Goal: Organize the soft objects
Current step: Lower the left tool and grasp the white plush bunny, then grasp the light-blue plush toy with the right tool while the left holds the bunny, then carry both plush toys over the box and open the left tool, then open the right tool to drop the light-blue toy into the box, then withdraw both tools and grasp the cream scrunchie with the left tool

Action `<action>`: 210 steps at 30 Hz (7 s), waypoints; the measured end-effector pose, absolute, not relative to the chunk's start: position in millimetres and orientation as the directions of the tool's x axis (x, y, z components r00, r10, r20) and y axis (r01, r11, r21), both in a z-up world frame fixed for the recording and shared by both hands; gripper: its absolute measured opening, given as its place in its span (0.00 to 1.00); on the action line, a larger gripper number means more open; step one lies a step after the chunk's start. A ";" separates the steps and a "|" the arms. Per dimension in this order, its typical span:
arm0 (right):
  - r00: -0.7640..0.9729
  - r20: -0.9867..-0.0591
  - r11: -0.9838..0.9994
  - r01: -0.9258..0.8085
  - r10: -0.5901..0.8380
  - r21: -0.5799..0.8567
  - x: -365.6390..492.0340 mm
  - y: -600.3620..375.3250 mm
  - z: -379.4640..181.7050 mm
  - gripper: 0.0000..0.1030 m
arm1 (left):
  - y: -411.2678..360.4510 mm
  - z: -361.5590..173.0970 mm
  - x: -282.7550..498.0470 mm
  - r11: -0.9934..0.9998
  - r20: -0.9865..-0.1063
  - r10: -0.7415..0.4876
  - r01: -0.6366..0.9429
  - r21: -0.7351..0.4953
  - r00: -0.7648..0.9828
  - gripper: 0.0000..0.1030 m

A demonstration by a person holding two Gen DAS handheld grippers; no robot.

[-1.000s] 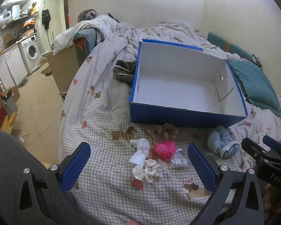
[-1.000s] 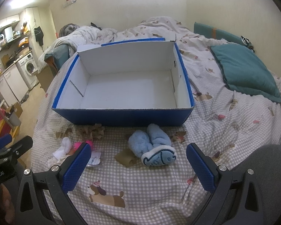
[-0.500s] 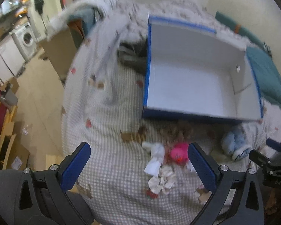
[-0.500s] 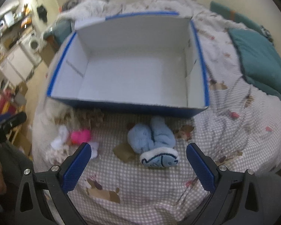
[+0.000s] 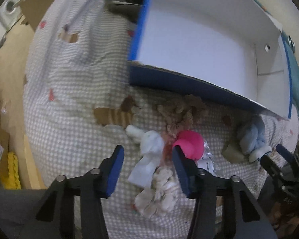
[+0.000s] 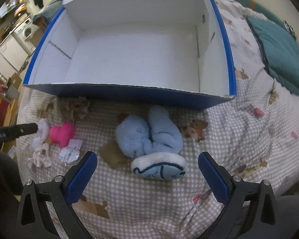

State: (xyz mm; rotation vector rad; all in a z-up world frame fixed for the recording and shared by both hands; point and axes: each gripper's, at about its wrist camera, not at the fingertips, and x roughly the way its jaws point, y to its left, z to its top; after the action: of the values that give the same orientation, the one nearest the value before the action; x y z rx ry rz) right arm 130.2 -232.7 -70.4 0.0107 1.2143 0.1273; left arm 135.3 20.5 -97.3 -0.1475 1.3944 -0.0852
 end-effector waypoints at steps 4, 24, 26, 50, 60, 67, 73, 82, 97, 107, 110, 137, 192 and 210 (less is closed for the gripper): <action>0.340 -0.935 0.994 -0.072 0.104 0.085 134.0 -237.2 -75.8 1.00 | 13.9 -112.0 142.2 0.989 -0.978 -0.143 -0.014 -0.146 0.149 0.27; 0.269 -0.959 0.995 -0.075 0.089 0.071 152.0 -228.9 -104.3 1.00 | 44.8 -64.7 111.9 0.993 -0.948 -0.095 -0.044 -0.113 0.302 0.22; 0.256 -0.964 0.995 -0.089 0.076 0.054 155.3 -222.5 -111.7 1.00 | 44.8 -65.7 114.8 0.993 -0.948 -0.090 -0.051 -0.111 0.306 0.22; 0.385 -0.904 0.982 -0.085 0.187 0.167 158.4 -230.5 -96.4 0.24 | 43.3 -65.9 107.8 0.995 -0.937 -0.067 -0.049 -0.089 0.343 0.22; 0.417 -0.871 0.965 -0.154 0.259 0.213 130.0 -221.4 -68.3 0.23 | 40.5 -55.0 95.8 0.995 -0.912 -0.044 -0.067 -0.078 0.408 0.22; 0.443 -0.847 0.953 -0.203 0.294 0.225 114.8 -210.5 -47.3 0.23 | 43.3 -37.1 88.2 0.992 -0.877 -0.027 -0.095 -0.082 0.480 0.22; 0.484 -0.813 0.942 -0.249 0.323 0.225 107.1 -203.5 -16.0 0.23 | 31.5 -7.6 85.9 0.995 -0.826 -0.041 -0.056 -0.087 0.562 0.22; 0.564 -0.755 0.939 -0.262 0.335 0.221 145.5 -208.8 21.6 0.23 | 13.3 11.5 126.1 0.993 -0.811 -0.113 0.032 -0.115 0.574 0.22; 0.551 -0.775 0.950 -0.191 0.311 0.246 232.8 -221.2 -32.4 0.23 | -15.3 -26.3 194.9 0.988 -0.794 -0.143 0.128 -0.083 0.590 0.22; 0.530 -0.806 0.964 -0.147 0.264 0.220 239.9 -223.0 -50.8 0.23 | -10.4 -47.4 208.1 0.984 -0.827 -0.174 0.060 -0.168 0.534 0.22; 0.514 -0.817 0.965 -0.149 0.260 0.214 241.8 -220.9 -53.8 0.23 | -11.6 -52.1 209.0 0.981 -0.828 -0.186 0.055 -0.185 0.529 0.22; 0.533 -0.814 0.972 -0.114 0.233 0.204 242.8 -220.7 -56.9 0.79 | -18.9 -50.8 208.4 0.993 -0.840 -0.112 0.042 -0.106 0.531 0.63; 0.617 -0.746 0.965 -0.097 0.251 0.244 182.3 -241.3 2.3 0.98 | 40.0 4.2 134.6 0.985 -0.820 -0.053 -0.106 -0.137 0.570 0.63; 0.568 -0.783 0.966 -0.116 0.255 0.230 140.8 -243.4 -22.8 0.98 | 42.6 -21.4 90.7 0.993 -0.835 0.005 -0.101 -0.060 0.551 0.63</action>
State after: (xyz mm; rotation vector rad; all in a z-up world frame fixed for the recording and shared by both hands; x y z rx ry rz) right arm 140.8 -243.4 -22.8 0.1594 0.9430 0.2192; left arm 90.7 42.6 -21.4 -0.1057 0.9859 0.0634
